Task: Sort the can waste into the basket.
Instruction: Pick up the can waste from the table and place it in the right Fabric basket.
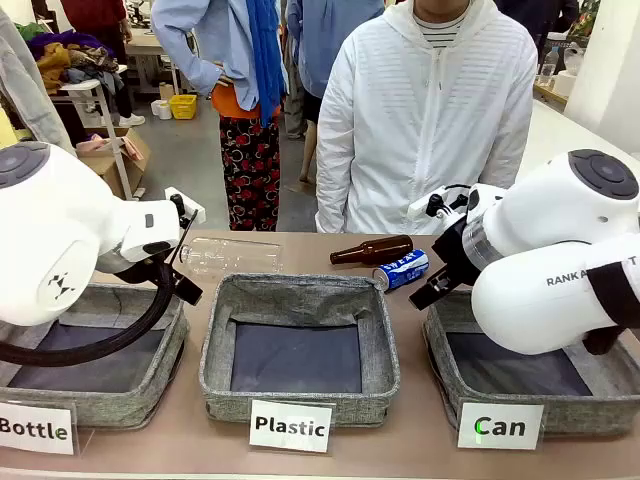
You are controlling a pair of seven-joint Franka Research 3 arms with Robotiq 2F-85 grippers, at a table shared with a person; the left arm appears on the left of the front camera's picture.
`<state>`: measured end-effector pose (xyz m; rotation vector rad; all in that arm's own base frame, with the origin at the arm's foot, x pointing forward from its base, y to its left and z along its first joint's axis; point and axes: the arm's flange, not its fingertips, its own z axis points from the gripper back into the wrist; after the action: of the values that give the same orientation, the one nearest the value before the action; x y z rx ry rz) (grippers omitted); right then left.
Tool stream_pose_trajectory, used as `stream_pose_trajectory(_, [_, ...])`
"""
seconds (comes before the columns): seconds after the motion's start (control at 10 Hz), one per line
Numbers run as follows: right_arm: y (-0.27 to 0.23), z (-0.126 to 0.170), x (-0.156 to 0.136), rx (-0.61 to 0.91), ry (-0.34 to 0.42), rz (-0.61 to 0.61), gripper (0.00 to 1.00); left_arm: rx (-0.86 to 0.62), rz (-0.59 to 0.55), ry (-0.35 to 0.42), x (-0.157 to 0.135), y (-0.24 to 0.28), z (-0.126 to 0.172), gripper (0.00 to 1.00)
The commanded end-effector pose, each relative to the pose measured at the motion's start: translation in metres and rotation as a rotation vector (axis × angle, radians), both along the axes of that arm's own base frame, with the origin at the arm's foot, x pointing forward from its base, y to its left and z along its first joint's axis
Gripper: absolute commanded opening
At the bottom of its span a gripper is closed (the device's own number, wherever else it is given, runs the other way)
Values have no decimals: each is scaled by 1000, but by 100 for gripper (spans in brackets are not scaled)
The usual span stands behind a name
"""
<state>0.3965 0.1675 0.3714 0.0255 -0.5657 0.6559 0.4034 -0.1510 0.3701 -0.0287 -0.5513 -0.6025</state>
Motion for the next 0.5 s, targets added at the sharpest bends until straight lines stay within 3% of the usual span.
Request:
stream_pose_trajectory(0.0, [0, 0, 0, 0, 0, 0, 100, 0, 0, 0, 0, 0, 0, 100])
stream_pose_trajectory(0.4, [0, 0, 0, 0, 0, 0, 100, 0, 0, 0, 0, 0, 0, 100])
